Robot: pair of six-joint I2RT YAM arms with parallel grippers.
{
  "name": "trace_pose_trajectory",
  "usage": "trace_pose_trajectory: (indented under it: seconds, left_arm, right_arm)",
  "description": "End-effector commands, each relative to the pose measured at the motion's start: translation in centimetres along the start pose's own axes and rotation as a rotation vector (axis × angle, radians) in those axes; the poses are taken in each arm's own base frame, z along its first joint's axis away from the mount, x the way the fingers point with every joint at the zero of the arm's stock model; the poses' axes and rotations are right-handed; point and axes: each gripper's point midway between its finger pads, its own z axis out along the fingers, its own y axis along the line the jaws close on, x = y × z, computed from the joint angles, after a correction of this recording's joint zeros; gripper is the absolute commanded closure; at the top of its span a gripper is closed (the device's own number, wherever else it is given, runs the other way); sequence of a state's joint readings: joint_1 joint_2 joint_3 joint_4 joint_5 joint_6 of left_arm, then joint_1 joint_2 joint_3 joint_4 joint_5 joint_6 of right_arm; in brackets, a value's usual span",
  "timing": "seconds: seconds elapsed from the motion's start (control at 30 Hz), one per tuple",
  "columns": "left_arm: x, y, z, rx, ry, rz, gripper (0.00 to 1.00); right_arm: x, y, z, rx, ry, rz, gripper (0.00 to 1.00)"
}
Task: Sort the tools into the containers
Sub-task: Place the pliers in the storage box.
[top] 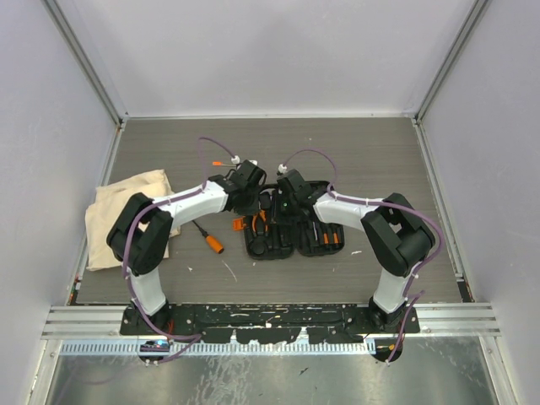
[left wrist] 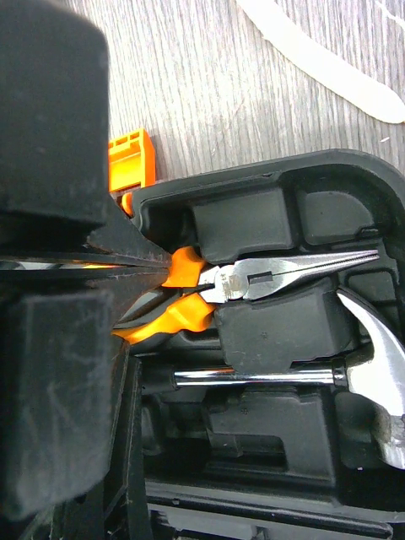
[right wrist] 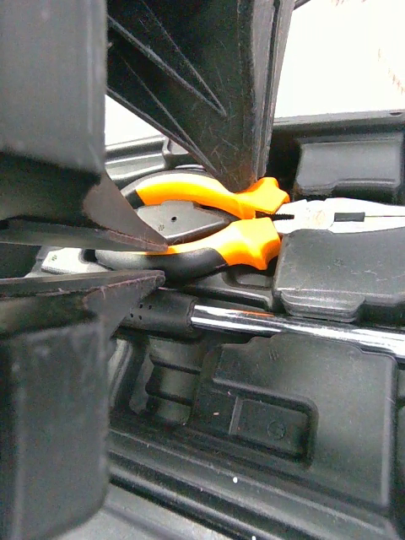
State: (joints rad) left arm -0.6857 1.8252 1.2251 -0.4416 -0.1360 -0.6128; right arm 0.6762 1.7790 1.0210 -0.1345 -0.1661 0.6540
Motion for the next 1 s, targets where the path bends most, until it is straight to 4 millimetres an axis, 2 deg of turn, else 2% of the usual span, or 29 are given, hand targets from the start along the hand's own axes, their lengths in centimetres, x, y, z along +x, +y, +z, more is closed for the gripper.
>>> trace_pose_trajectory:
  seconds: [0.0, 0.1, 0.23, 0.4, 0.53, 0.63, 0.73, 0.83, 0.97]
  left_arm:
    - [6.4, 4.6, 2.8, -0.163, 0.197, 0.053, 1.0]
    - [4.7, 3.3, 1.8, -0.109, 0.152, 0.06, 1.0]
    - [1.0, 0.7, -0.9, -0.012, 0.062, 0.078, 1.0]
    - [-4.5, -2.4, -5.9, 0.089, -0.079, 0.105, 0.92]
    - [-8.1, -3.3, -10.0, 0.123, -0.187, 0.11, 0.88]
    - [-9.3, -2.6, -12.5, 0.117, -0.243, 0.091, 0.84]
    - [-9.2, -0.3, -14.0, 0.064, -0.285, 0.042, 0.78]
    - [-8.1, 2.8, -15.1, -0.019, -0.316, -0.016, 0.75]
    - [-5.6, 6.9, -16.2, -0.117, -0.337, -0.09, 0.64]
  right_arm:
    - [1.9, -1.6, 0.0, 0.054, 0.044, 0.012, 0.81]
    - [1.1, -0.9, -0.6, 0.036, 0.021, 0.002, 0.81]
    - [-0.4, 0.6, -1.8, -0.002, -0.021, -0.025, 0.8]
    - [-3.5, 3.3, -4.2, -0.064, -0.109, -0.069, 0.78]
    - [-5.9, 4.6, -6.5, -0.081, -0.199, -0.081, 0.75]
    - [-6.7, 4.9, -8.2, -0.083, -0.254, -0.084, 0.69]
    - [-6.9, 4.4, -9.5, -0.077, -0.304, -0.083, 0.62]
    - [-6.5, 3.3, -10.5, -0.052, -0.338, -0.07, 0.58]
    - [-6.1, 2.1, -11.9, -0.036, -0.392, -0.046, 0.54]
